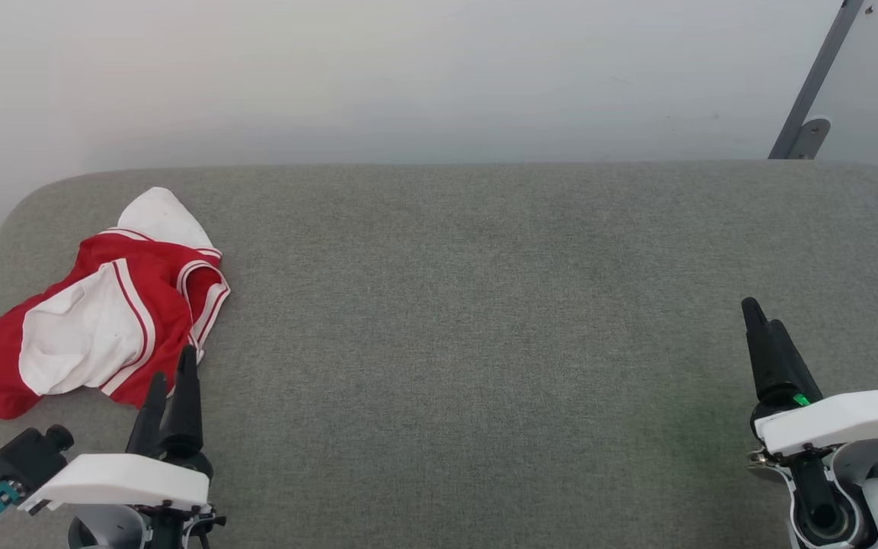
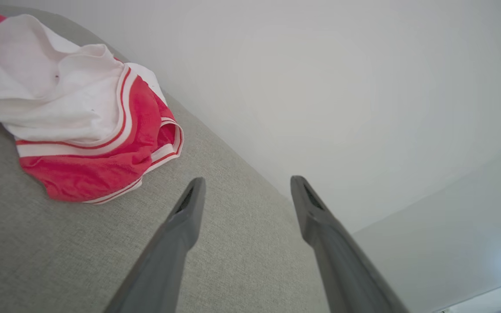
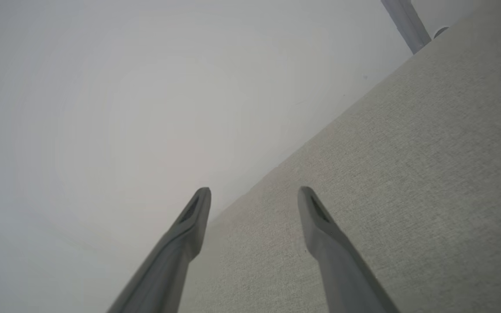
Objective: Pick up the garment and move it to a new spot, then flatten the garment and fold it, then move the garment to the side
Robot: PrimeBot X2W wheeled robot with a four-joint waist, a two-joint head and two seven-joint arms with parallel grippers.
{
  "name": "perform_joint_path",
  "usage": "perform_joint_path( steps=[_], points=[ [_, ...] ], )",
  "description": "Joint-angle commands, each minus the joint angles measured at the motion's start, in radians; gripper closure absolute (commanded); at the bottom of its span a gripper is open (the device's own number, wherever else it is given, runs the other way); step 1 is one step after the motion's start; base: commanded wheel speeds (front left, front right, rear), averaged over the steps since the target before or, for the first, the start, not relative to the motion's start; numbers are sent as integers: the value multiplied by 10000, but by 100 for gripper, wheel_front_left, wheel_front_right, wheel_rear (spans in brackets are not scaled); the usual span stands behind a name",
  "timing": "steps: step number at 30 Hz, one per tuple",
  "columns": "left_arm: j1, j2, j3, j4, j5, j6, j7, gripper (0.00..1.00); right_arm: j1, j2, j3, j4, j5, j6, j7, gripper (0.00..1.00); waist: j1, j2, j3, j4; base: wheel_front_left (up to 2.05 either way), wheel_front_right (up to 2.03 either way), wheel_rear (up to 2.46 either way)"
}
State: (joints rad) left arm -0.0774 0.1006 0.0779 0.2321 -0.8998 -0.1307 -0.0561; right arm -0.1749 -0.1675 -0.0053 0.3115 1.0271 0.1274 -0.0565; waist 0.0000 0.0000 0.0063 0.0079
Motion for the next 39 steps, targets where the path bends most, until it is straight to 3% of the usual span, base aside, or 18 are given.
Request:
perform_joint_path(
  steps=[1, 15, 39],
  points=[
    [-112, 121, -54, -177, 459, 21, -117, 0, -289, -104, 19, -130, -393, 39, -117, 0, 0, 0, 1, 4, 0, 0, 0],
    [-23, 316, -463, -226, 2589, 205, -558, 0, -433, -240, 34, -118, -3052, 43, -564, 0, 0, 0, 3, 19, 0, 0, 0],
    [96, 637, -1165, -262, 5217, 459, -1174, 0, -416, -389, -66, -180, -6022, 47, -1181, 0, 0, 0, -2, 60, 0, 0, 0]
  ],
)
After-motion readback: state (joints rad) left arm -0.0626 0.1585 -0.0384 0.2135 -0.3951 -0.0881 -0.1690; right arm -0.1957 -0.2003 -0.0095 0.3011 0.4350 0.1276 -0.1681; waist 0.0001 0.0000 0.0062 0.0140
